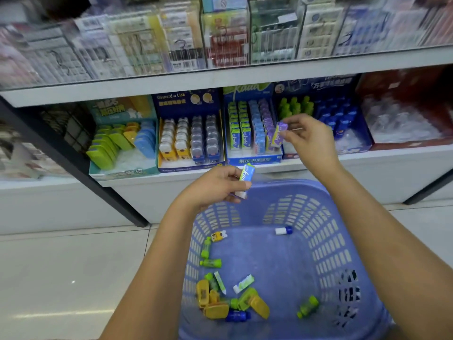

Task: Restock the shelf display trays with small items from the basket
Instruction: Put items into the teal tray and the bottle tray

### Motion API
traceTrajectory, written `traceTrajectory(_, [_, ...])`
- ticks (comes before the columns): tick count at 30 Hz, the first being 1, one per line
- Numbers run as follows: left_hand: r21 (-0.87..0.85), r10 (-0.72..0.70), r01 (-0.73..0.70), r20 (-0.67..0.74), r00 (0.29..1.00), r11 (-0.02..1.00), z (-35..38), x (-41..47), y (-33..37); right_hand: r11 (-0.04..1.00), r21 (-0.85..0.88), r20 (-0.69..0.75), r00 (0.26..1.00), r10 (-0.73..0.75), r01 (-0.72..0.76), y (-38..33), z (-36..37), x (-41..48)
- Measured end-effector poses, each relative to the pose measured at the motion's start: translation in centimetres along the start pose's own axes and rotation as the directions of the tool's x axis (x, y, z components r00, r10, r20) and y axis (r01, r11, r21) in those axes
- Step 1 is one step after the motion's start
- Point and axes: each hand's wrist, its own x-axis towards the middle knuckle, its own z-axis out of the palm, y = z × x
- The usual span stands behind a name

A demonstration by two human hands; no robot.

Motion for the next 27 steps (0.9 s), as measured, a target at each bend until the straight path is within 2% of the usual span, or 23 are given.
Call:
traceTrajectory(6, [-0.094,0.044,-0.060,-0.165,0.985,0.994,-0.9,0.7,-0.3,0.994,-0.101,0.073,0.997,-0.030,0.037,1.0,0.5,-0.1])
traceTrajectory(11, [-0.082,0.131,-0.157,-0.262,0.956,0.984,-0.5,1.2,-0.2,0.946,-0.300,0.179,0.982,-0.069,0.121,0.4,0.5,0.1])
traceTrajectory(14, [-0.107,0.178,-0.235,-0.379,0.908,0.966,-0.2,1.6,-0.2,0.882,-0.442,0.155,0.983,-0.102,0.161,-1.3,-0.2,1.0])
traceTrajectory(16, [-0.097,0.224,-0.294,-0.440,0.869,0.951,-0.2,1.8,-0.1,0.933,-0.332,0.128,0.986,-0.104,0.142,-3.1,0.0,1.0])
traceTrajectory(18, [-0.071,0.293,-0.369,-0.480,0.827,0.927,-0.2,1.8,0.3,0.992,-0.091,0.235,0.970,-0.060,0.084,-5.0,0.8,0.4])
traceTrajectory(20, [-0.045,0.353,-0.429,-0.493,0.795,0.902,-0.1,1.8,0.6,0.996,0.084,0.354,0.933,-0.061,0.033,-6.1,1.7,-0.2])
traceTrajectory(22, [-0.036,0.384,-0.462,-0.502,0.775,0.886,0.1,1.9,0.7,0.990,0.132,0.348,0.933,-0.090,0.046,-6.4,2.3,-0.2])
traceTrajectory(24, [0.011,0.382,-0.444,-0.528,0.758,0.896,0.3,2.1,0.5,0.989,0.129,0.279,0.955,-0.103,0.069,-6.1,2.7,0.3])
traceTrajectory(27, [0.334,0.438,-0.296,-0.528,0.727,0.895,0.7,2.4,-0.4,0.994,0.010,0.160,0.981,-0.109,0.109,-5.0,3.6,1.3])
